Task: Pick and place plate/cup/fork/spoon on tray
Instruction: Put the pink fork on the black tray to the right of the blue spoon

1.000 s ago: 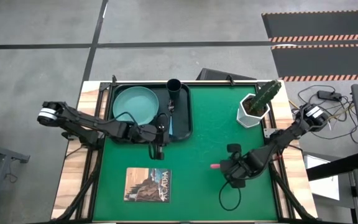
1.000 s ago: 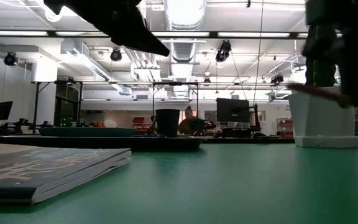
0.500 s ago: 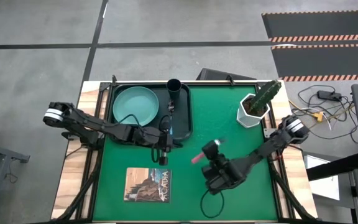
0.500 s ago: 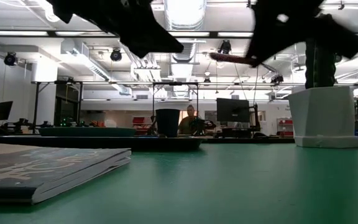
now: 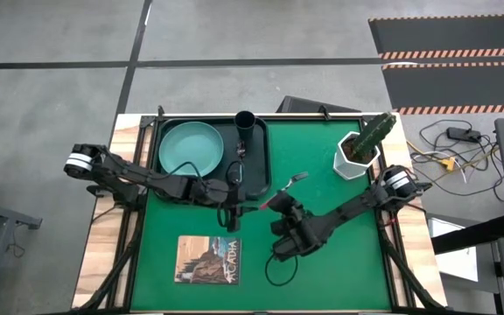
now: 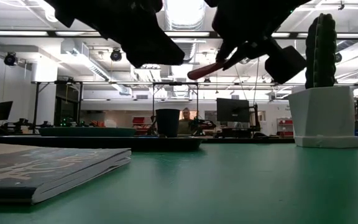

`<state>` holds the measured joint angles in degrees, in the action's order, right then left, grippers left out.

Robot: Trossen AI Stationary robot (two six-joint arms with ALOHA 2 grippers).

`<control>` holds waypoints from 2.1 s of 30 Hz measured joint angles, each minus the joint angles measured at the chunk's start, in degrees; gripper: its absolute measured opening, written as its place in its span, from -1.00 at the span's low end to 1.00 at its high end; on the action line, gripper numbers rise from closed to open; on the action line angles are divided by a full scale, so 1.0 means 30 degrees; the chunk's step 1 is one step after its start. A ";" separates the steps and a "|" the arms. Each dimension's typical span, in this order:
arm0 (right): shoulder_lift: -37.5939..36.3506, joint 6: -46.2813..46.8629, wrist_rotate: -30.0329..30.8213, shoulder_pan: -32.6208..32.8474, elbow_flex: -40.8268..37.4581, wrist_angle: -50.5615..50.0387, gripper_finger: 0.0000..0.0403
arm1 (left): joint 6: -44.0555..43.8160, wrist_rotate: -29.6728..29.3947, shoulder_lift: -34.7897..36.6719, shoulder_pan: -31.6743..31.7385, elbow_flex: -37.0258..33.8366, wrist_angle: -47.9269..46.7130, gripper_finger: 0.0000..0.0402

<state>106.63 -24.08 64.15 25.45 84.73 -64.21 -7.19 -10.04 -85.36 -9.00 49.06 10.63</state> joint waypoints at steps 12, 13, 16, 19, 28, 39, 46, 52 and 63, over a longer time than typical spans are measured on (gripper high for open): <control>0.0000 -0.0936 0.0661 -0.0087 0.0007 0.0344 -0.85 | 0.0465 -0.0324 -0.2054 0.0015 0.0062 0.2767 -0.09; 0.0000 -0.1086 0.0661 -0.0089 0.0007 0.0439 -0.85 | 0.0438 -0.0357 -0.2271 0.0015 0.0066 0.3146 -0.09; 0.0000 -0.1572 0.0675 -0.0087 0.0007 0.0722 -0.85 | 0.0009 -0.0497 -0.2869 0.0120 0.0067 0.4470 -0.09; 0.0000 -0.1862 0.0675 -0.0087 0.0007 0.0788 -0.85 | -0.0010 -0.0539 -0.3247 0.0221 0.0073 0.4823 -0.10; 0.0000 -0.2287 0.0698 -0.0087 0.0007 0.0999 -0.84 | -0.0291 -0.0785 -0.3280 0.0226 0.0080 0.4780 -0.69; -0.0044 -0.1879 0.1979 -0.0146 0.0007 0.1065 -0.47 | -0.0255 -0.1552 -0.3264 0.0219 0.0029 0.4964 -0.93; -0.0814 -0.0952 0.3035 -0.0141 0.0000 0.1022 -0.29 | -0.0228 -0.3926 -0.3174 0.0219 0.0022 0.4979 -0.94; -0.2231 0.0894 0.3772 -0.0072 0.0075 0.1116 -0.27 | 0.0201 -0.7346 -0.3028 0.0353 -0.0029 0.4770 -0.94; -0.5772 1.0729 0.3590 -0.0066 -0.0267 0.1108 -0.27 | 0.2941 -1.2541 -0.1586 0.0394 -0.0097 0.6380 -0.94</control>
<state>89.31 8.11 74.91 25.26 83.93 -60.88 1.63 -47.67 -90.12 -7.81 48.77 29.77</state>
